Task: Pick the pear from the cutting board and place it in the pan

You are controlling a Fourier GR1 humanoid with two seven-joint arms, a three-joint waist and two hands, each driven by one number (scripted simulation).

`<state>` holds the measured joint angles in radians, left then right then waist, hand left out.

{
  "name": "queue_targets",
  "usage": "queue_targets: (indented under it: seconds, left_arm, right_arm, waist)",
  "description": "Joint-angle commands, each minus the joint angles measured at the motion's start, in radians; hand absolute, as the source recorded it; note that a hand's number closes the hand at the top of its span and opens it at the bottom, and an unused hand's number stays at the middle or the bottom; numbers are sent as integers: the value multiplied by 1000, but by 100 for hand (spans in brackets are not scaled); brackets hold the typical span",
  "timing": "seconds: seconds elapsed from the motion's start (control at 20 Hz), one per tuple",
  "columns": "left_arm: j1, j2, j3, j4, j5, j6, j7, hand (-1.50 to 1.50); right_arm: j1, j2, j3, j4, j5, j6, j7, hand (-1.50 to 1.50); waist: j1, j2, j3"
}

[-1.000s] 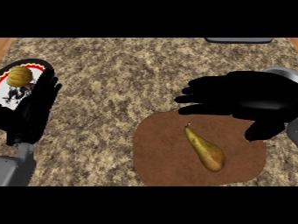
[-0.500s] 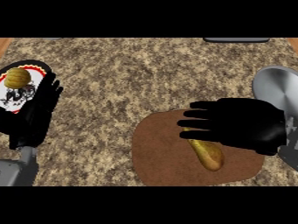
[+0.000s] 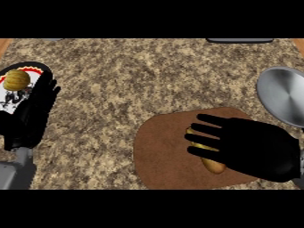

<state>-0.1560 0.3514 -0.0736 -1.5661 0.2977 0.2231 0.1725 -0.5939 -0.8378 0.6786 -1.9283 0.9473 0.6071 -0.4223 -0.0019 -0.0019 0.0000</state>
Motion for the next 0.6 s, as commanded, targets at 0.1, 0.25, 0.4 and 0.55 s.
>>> queue_targets:
  seconds: [0.1,0.25,0.4,0.55]
  left_arm:
    - [-44,21,64,13,20,-51,35,0]
    - [-27,-26,35,-1,-36,-21,40,0]
    - [-46,-37,34,-18,-54,-4,64,0]
    - [-58,-54,31,18,-74,-6,57,0]
  right_arm:
    - [125,91,20,-55,116,-26,31,-150]
    - [115,117,-12,-22,158,6,-33,-150]
    - [207,109,17,-144,216,57,59,-150]
    - [130,247,80,-26,303,90,106,-150]
  waist:
    - [0,1,0]
    - [4,2,0]
    - [-3,0,0]
    - [6,2,0]
